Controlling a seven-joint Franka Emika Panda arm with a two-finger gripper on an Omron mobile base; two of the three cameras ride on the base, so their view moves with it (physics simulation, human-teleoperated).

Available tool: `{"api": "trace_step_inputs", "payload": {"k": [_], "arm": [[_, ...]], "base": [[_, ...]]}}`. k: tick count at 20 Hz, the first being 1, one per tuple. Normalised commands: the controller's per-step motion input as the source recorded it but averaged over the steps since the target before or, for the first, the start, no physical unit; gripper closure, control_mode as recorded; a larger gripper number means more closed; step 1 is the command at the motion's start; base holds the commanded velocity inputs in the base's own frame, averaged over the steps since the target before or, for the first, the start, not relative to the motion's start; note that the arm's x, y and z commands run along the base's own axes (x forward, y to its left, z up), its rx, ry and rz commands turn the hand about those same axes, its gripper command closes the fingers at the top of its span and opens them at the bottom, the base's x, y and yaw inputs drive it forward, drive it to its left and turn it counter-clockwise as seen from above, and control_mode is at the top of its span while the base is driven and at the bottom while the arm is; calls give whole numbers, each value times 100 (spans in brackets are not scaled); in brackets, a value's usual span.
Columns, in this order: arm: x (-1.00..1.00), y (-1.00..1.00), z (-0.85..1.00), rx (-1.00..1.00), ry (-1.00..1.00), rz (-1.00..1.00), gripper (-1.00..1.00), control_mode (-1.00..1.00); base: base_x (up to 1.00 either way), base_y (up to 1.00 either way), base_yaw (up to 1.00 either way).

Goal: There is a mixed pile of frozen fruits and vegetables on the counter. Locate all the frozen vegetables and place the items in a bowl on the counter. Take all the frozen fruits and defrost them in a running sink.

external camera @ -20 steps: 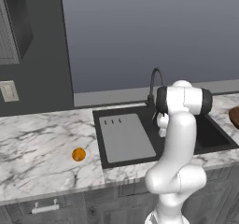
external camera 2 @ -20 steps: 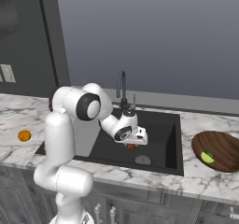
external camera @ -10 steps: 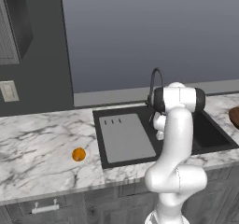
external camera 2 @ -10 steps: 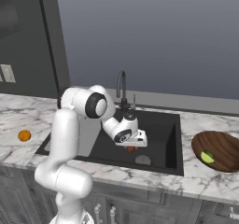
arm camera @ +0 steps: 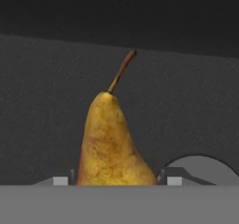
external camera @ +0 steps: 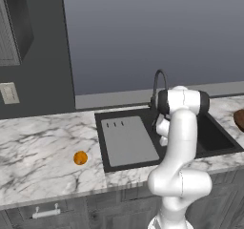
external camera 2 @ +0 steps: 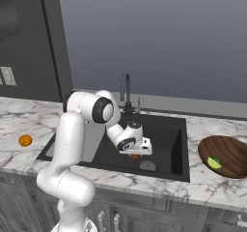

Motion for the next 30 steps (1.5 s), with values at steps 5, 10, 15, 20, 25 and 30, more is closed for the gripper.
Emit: {"api": "trace_step_inputs", "payload": {"k": [5,10,15,20,25,30], "arm": [[1,0,21,-2,2,-1,-100,-100],[0,0,53,5,-2,-4,-100,-100],[-3,0,70,13,-4,-6,-100,-100],[-13,-8,59,8,6,-6,-100,-100],[-6,-13,61,-13,18,-3,-100,-100],[-10,-13,67,-17,12,0,-100,-100]], "base": [[0,0,0],[0,0,0],[0,0,0],[0,0,0],[0,0,0],[0,0,0]]}}
